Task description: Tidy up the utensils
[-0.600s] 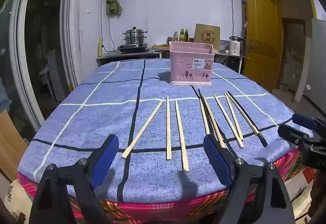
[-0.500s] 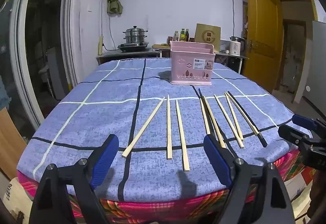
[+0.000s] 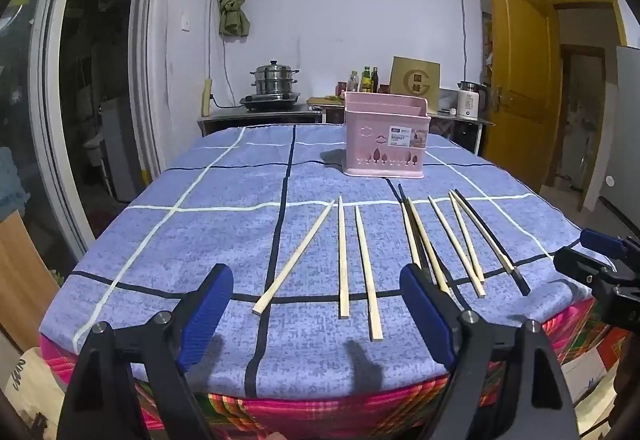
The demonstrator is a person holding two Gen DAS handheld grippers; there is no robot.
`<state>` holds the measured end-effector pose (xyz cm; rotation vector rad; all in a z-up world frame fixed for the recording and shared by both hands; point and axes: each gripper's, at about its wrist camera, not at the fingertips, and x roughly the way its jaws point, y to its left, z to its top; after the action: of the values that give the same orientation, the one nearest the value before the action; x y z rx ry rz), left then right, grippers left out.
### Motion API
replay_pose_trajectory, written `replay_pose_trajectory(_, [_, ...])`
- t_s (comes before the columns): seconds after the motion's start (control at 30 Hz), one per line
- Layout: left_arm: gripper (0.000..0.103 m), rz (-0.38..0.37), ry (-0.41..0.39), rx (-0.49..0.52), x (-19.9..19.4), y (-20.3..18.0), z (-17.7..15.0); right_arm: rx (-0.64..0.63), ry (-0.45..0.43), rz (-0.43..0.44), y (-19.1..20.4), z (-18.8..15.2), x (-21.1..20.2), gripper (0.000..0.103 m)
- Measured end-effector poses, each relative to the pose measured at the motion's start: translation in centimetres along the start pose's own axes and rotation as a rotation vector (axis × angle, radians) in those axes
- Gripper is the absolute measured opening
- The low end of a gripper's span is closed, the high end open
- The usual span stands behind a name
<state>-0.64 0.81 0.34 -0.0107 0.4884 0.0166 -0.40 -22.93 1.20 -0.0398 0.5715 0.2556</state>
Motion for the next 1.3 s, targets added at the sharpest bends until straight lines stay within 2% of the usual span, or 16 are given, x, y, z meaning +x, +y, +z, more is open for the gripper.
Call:
replay_pose_trajectory(0.23, [0.086, 0.022, 0.005, 0.024, 0.15, -0.15, 0.08, -0.001, -0.001, 0.000, -0.20, 0.01, -0.27, 0.079])
replay_pose_trajectory(0.5, [0.086, 0.010, 0.006, -0.017, 0.26, 0.67, 0.00, -0.004, -0.005, -0.001, 0.37, -0.02, 0.07, 0.079])
replay_pose_trajectory(0.77, [0.085, -0.012, 0.007, -0.013, 0.28, 0.67, 0.03, -0.003, -0.008, -0.002, 0.16, 0.49, -0.38, 0.079])
replay_pose_trajectory(1.3, [0.085, -0.006, 0.015, -0.015, 0.22, 0.59, -0.07, -0.005, -0.012, -0.003, 0.28, 0.56, -0.53, 0.079])
